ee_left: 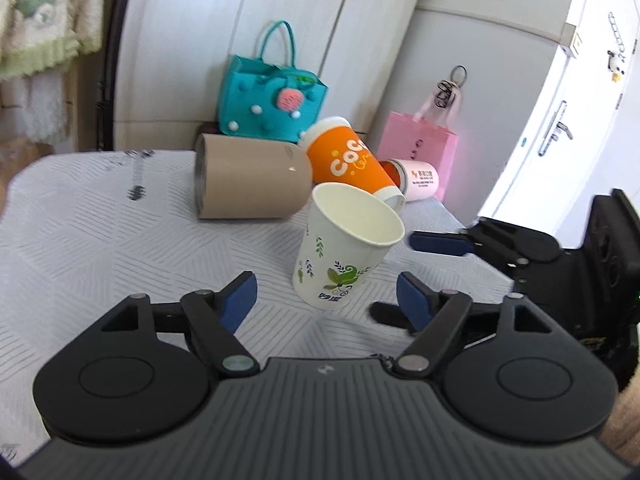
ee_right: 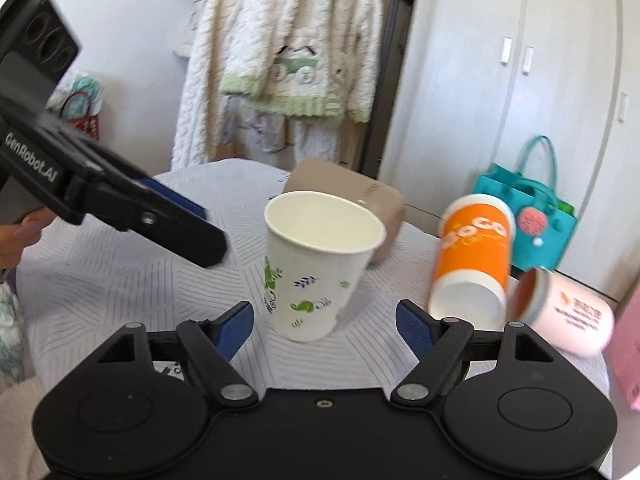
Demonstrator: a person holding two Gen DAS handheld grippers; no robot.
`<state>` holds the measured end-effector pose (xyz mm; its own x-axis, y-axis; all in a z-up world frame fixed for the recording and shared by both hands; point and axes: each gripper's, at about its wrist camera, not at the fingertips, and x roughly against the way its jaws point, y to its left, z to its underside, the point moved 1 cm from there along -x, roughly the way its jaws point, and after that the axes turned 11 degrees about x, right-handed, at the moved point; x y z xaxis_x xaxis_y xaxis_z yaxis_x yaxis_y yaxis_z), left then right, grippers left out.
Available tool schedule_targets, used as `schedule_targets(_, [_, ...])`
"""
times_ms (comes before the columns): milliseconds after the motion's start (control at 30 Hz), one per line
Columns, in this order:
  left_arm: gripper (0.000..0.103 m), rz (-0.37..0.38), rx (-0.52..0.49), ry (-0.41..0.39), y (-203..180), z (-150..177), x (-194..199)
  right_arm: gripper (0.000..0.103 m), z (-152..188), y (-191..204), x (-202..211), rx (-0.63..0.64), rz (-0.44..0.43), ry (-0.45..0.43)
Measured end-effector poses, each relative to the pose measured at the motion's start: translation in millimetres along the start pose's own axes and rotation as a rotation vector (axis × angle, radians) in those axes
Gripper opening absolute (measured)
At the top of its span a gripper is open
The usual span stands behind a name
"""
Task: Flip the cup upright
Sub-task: 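Open the right tool and withdraw it from the white cup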
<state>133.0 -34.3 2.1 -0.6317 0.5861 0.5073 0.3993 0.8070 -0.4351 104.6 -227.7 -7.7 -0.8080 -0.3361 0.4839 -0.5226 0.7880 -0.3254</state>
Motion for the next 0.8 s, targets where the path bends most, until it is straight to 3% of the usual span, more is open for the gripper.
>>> schedule_targets(200, [0.088,-0.145,-0.101,-0.086,-26,7,27,0.082,10,-11,29,-0.201,-0.003,-0.041])
schedule_targets(300, [0.09,-0.2,-0.126,-0.11,-38,10,39,0.082,11,-8,45,-0.23,0.031,-0.093])
schedule_targets(800, [0.092,-0.225,-0.067,-0.148,-48,38,88,0.082,12,15,106,-0.251,0.161,-0.097])
